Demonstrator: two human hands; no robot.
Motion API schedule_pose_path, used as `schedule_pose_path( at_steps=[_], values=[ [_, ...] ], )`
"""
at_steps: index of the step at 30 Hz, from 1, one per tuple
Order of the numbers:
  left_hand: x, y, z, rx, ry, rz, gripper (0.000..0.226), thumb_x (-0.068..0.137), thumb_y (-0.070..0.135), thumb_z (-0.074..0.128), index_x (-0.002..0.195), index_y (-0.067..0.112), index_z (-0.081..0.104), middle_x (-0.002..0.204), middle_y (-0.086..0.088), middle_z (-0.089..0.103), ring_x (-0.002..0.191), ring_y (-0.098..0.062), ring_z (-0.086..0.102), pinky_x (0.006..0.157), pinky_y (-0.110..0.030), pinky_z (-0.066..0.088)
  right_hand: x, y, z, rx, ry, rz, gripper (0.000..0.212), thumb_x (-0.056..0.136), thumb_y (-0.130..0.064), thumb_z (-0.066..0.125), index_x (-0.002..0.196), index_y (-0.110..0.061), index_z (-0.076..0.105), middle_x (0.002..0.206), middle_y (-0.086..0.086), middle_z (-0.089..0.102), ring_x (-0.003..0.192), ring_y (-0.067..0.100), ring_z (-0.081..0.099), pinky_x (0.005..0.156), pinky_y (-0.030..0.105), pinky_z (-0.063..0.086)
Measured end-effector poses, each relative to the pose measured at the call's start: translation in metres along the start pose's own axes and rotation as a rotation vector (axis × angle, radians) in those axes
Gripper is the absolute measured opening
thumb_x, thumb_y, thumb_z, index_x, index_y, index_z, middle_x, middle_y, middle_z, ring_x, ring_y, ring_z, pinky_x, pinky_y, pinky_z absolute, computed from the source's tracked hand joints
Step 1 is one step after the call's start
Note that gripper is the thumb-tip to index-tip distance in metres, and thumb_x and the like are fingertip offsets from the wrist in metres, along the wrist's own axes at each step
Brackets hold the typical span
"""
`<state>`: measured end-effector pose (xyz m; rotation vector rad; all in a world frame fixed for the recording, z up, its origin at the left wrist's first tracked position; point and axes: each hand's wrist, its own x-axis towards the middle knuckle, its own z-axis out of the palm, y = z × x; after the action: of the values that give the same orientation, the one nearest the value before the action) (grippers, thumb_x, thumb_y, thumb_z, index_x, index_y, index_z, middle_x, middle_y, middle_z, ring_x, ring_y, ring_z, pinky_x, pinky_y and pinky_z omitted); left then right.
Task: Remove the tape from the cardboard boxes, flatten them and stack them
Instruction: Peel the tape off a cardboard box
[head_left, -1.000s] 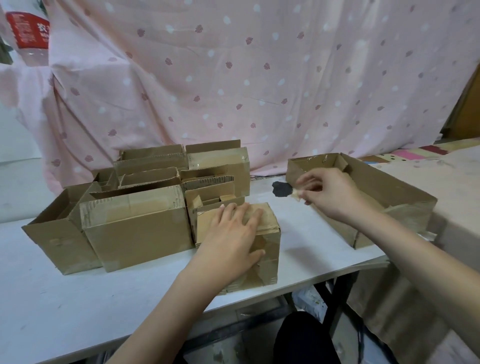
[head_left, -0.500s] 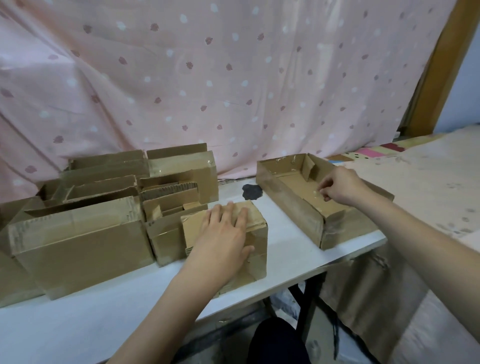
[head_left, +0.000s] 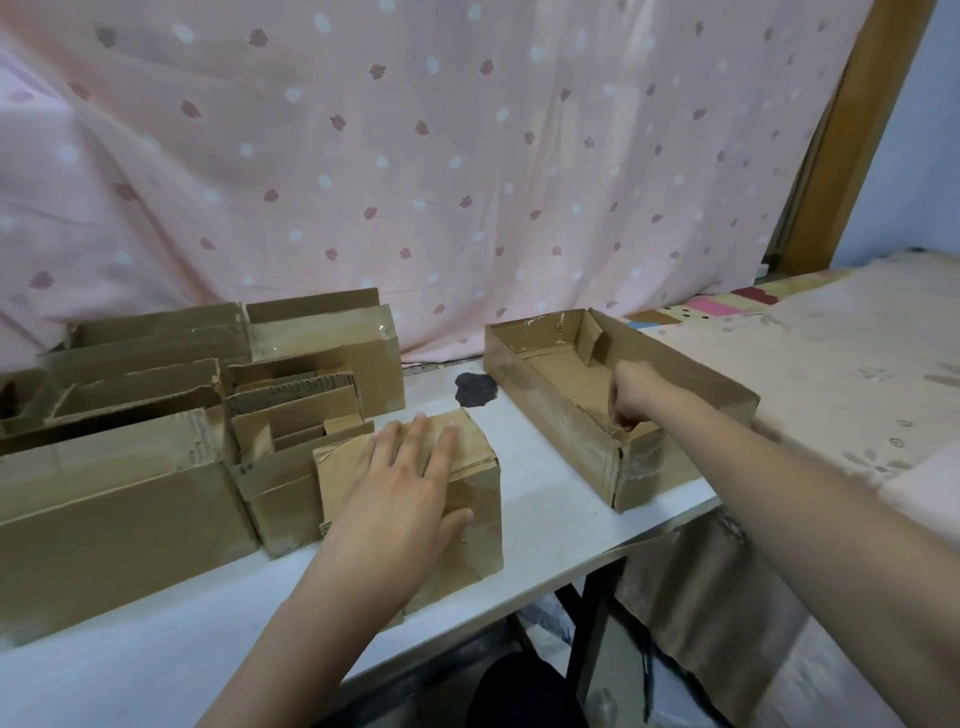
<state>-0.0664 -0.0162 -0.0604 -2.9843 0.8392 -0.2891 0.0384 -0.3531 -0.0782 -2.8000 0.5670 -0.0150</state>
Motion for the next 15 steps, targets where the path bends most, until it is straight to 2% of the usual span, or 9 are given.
schedule_pose_path(
  at_steps=[7,9,13,15],
  values=[
    [0.001,0.0,0.002,-0.011,0.006,0.002,0.077,0.101,0.058,0.032,0.157,0.023,-0.009,0.165,-0.008,-0.01,0.151,-0.03,-0.007,0.122,-0.04,-0.001,0.005,0.006,0.016,0.017,-0.066,0.013,0.012,0.086,0.008,0.059,0.092,0.003,0.067,0.101,0.022,0.069,0.099,0.035,0.068,0.089,0.046,0.058],
    [0.001,-0.001,0.002,-0.015,0.006,0.0,0.077,0.101,0.058,0.032,0.157,0.024,-0.009,0.165,-0.007,-0.01,0.152,-0.03,-0.008,0.122,-0.04,-0.001,0.006,0.007,0.016,0.01,-0.08,0.009,0.014,0.086,0.008,0.057,0.092,0.003,0.069,0.102,0.022,0.07,0.1,0.034,0.068,0.089,0.045,0.058],
    [0.001,-0.001,0.004,-0.016,0.007,-0.003,0.076,0.101,0.058,0.031,0.157,0.024,-0.008,0.165,-0.008,-0.01,0.151,-0.03,-0.007,0.122,-0.04,-0.001,0.006,0.008,0.015,0.004,-0.112,0.017,0.023,0.088,0.005,0.055,0.105,0.003,0.07,0.104,0.02,0.07,0.101,0.033,0.068,0.085,0.042,0.057],
    [0.001,-0.001,0.004,-0.014,0.008,-0.004,0.076,0.101,0.058,0.031,0.157,0.024,-0.008,0.165,-0.008,-0.01,0.151,-0.03,-0.007,0.122,-0.04,-0.001,0.007,0.007,0.013,0.013,-0.099,0.018,0.022,0.088,0.003,0.055,0.103,0.001,0.072,0.102,0.018,0.071,0.099,0.032,0.068,0.086,0.041,0.059]
  ],
)
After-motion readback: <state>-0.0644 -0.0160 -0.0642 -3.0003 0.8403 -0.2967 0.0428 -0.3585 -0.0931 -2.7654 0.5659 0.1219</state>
